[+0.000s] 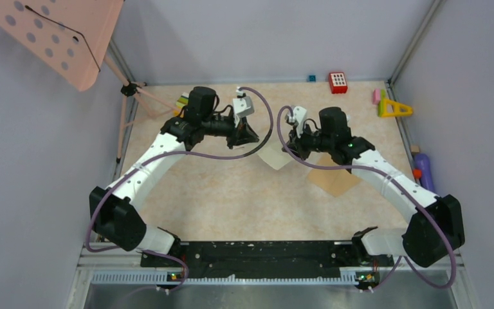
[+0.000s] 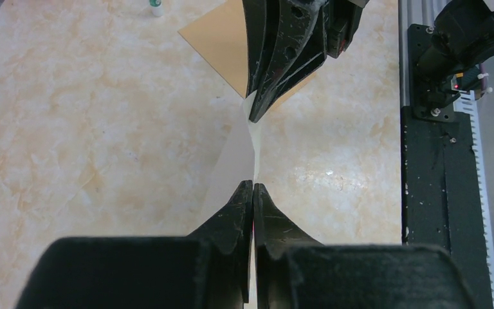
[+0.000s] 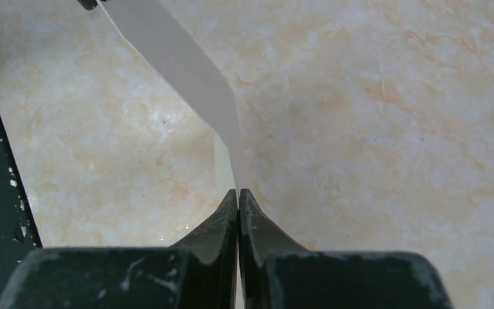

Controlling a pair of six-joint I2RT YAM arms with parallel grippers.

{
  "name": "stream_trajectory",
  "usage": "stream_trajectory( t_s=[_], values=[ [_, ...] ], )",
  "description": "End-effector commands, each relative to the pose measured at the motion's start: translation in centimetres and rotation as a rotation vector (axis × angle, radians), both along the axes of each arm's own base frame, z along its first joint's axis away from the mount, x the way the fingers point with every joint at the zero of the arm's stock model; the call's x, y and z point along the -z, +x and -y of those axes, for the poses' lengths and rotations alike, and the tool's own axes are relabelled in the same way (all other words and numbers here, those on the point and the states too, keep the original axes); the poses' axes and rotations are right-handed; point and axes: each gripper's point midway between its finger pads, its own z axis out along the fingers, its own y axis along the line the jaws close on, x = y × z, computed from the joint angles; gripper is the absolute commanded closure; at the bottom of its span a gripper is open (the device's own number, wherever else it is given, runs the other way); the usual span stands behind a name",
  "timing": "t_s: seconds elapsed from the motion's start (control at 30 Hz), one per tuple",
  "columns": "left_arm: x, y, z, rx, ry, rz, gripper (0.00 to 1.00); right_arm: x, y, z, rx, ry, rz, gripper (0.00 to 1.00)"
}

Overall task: Place the letter into the envelope and seal it
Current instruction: Fold the letter.

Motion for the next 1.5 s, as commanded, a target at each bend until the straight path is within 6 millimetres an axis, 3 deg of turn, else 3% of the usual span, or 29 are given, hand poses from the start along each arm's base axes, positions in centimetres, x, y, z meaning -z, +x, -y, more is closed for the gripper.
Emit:
stream_trajectory(
  t_s=[0.0, 0.1, 0.2, 0.3, 0.47, 0.57, 0.7, 0.93, 1.2, 1.3, 1.47],
  values=[
    [-2.6, -1.0, 0.4, 0.059, -0.067, 0.037, 0.82, -1.6, 0.4, -0.2, 0.003, 0.026, 0.056, 1.00],
    [-3.5, -2.2, 0.4, 0.110, -0.099, 0.017, 0.61, -1.8, 0.5, -0.3, 0.009, 0.032, 0.062, 1.00],
    [-4.8, -2.8, 0.1, 0.133, -0.137, -0.013, 0.58, -2.0, 0.5, -0.2, 0.016, 0.041, 0.067, 1.00],
    [-6.2, -3.0, -0.6, 0.152, -0.192, -0.054, 0.46, -2.4, 0.4, -0.3, 0.015, 0.052, 0.078, 1.00],
    [-8.8, 0.2, -3.6, 0.055, -0.316, -0.085, 0.32, -3.5, -1.3, -0.5, -0.070, 0.085, 0.091, 1.00],
    [-7.6, 1.8, -4.0, -0.028, -0.299, -0.072, 0.26, -4.5, -3.1, -0.8, -0.155, 0.128, 0.090, 1.00],
    [-5.0, 1.6, -2.6, -0.007, -0.270, -0.093, 0.21, -5.7, -4.9, -1.3, -0.235, 0.183, 0.066, 1.00],
    [-1.8, -0.5, 0.8, 0.101, -0.194, -0.122, 0.19, -6.4, -5.3, -1.6, -0.253, 0.209, 0.053, 1.00],
    [0.5, -1.0, 2.3, 0.127, -0.142, -0.149, 0.21, -7.4, -6.4, -1.7, -0.296, 0.248, 0.042, 1.00],
    [0.5, -1.2, 2.4, 0.136, -0.142, -0.157, 0.27, -7.5, -6.6, -1.7, -0.302, 0.252, 0.043, 1.00],
    [0.4, -1.7, 2.5, 0.166, -0.150, -0.170, 0.50, -7.6, -6.7, -1.7, -0.307, 0.257, 0.045, 1.00]
  ],
)
